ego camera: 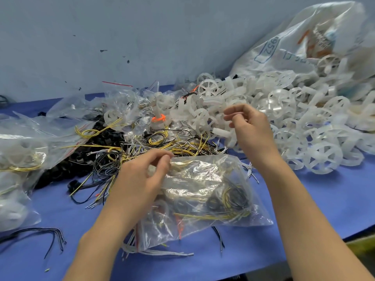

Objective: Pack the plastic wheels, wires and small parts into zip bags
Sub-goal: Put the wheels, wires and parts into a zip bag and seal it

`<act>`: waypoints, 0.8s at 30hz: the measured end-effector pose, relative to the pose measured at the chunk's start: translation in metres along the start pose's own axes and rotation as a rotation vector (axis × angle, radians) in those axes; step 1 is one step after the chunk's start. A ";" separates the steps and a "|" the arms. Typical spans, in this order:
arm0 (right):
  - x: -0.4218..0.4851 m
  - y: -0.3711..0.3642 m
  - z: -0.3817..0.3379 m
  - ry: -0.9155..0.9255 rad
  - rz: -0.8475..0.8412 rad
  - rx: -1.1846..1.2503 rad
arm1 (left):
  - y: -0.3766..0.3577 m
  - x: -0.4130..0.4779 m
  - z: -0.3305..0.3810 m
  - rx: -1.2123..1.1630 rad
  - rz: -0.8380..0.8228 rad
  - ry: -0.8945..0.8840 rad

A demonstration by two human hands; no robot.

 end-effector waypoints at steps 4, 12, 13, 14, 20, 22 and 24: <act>0.001 0.005 0.007 -0.031 0.022 -0.015 | 0.009 0.007 -0.007 -0.131 0.127 0.092; 0.005 0.011 0.014 -0.046 0.038 -0.061 | 0.027 0.014 -0.023 -0.242 0.326 0.192; 0.005 0.012 0.014 -0.042 0.044 -0.084 | 0.031 0.014 -0.026 -0.258 0.359 0.208; 0.005 0.012 0.014 -0.037 0.050 -0.107 | 0.035 0.014 -0.030 -0.279 0.391 0.230; 0.003 0.009 0.011 -0.011 0.050 -0.231 | 0.050 0.010 -0.049 -0.362 0.505 0.338; 0.001 0.008 0.009 -0.002 0.048 -0.262 | 0.053 0.008 -0.053 -0.377 0.524 0.356; 0.000 0.008 0.007 0.008 0.052 -0.284 | 0.054 0.006 -0.056 -0.388 0.531 0.375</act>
Point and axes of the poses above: each hand's wrist, its own x-axis towards the middle knuckle, its own y-axis out of the back of the hand, z = x × y, the point moved 7 cm from there along x, towards the middle knuckle, and after that the axes turned 4 degrees about z, right-handed, at the moved point
